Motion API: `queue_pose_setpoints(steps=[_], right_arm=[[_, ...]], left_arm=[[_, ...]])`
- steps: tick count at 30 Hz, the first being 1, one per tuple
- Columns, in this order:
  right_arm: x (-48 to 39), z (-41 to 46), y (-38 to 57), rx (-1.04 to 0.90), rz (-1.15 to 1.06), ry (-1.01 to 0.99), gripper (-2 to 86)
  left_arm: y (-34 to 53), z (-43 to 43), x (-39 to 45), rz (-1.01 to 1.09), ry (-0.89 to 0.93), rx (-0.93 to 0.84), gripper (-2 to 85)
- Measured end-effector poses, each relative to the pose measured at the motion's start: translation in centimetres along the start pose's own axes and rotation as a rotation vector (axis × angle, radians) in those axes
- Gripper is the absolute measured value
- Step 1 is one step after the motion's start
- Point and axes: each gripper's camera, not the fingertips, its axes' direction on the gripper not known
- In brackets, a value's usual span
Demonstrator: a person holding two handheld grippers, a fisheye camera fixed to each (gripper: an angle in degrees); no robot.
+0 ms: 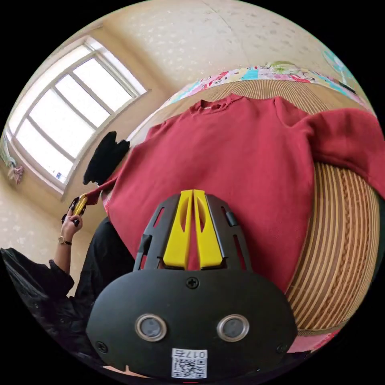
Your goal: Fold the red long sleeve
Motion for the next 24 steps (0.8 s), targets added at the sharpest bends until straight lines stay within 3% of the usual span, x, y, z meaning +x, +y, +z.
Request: queue_pose_setpoints(steps=[3,6,8,11,14,17,21,24], right_arm=[[1.8,-2.1,1.0,0.046,0.025,-0.130,0.7],[1.4,-3.2,1.3,0.056,0.010,-0.108,0.7],[1.0,-3.9,1.3,0.062,-0.004,-0.088,0.6],[1.8,-5.0,1.2,0.070,0.013,-0.131,0.5],[2.2,-5.8,0.9,0.074,0.021,-0.137,0.4],[2.9,-6.4,0.3,0.073,0.030,-0.164,0.4],[4.3,-6.9,-0.7,0.077,0.049,-0.209,0.4],[4.8,-7.0,-1.6,0.078,0.049,-0.211,0.5]], left_arm=[[0.9,-0.1,11.1,0.311,-0.034,0.041,3.6],[6.4,4.6,22.7,0.617,0.080,0.013,3.7],[14.2,11.7,30.1,0.809,0.185,-0.095,3.8],[27.1,23.1,34.3,0.947,0.295,-0.304,4.0],[40.5,35.5,31.9,0.978,0.246,-0.589,5.5],[49.0,41.5,24.9,0.905,0.149,-0.803,7.6],[50.5,37.6,18.1,0.930,0.097,-0.730,8.0],[49.0,34.1,13.7,1.010,-0.063,-0.644,8.3]])
